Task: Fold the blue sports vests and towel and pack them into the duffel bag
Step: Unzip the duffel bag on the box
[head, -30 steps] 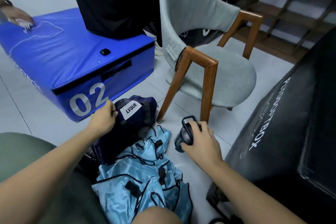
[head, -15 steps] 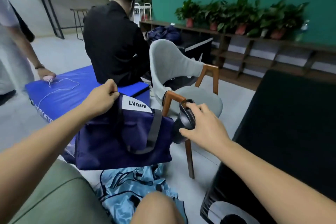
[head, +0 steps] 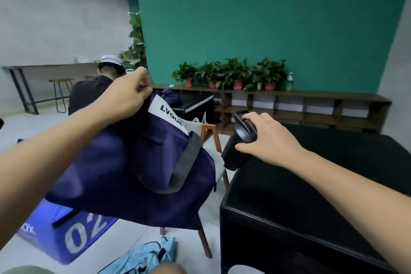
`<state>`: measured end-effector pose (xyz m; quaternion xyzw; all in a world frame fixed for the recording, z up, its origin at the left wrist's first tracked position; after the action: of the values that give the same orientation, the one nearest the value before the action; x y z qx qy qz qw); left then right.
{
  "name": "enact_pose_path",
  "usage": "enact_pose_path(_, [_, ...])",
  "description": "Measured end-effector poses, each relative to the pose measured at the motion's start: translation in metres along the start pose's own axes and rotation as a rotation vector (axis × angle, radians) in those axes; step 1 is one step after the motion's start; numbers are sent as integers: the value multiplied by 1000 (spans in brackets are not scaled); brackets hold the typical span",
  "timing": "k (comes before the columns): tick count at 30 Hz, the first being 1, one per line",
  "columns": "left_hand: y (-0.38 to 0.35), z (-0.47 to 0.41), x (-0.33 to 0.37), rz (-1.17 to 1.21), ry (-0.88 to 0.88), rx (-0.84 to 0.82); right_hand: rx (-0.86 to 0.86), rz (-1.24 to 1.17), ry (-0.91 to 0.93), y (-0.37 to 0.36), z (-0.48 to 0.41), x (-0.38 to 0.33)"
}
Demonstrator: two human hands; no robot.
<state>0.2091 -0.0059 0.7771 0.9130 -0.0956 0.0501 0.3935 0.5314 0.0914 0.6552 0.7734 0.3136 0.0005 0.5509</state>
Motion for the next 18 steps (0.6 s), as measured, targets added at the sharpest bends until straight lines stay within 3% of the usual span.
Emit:
enact_pose_path(9, [1,-65,146,204,-113,74,154,156,-129,141,40,97])
enact_pose_path(18, [-88,-114,322,440,-293,-10,292,295,-355,258,111,231])
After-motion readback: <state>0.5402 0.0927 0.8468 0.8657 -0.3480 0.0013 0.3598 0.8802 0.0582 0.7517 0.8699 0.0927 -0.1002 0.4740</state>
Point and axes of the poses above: each hand's wrist, its own z-axis away from the middle knuckle, its own y-axis out of the back of the hand, x = y × z, the point moved 10 cm from there along -z, towards the middle knuckle, and after that the axes turned 5 degrees about -y, right-handed, at the moved point
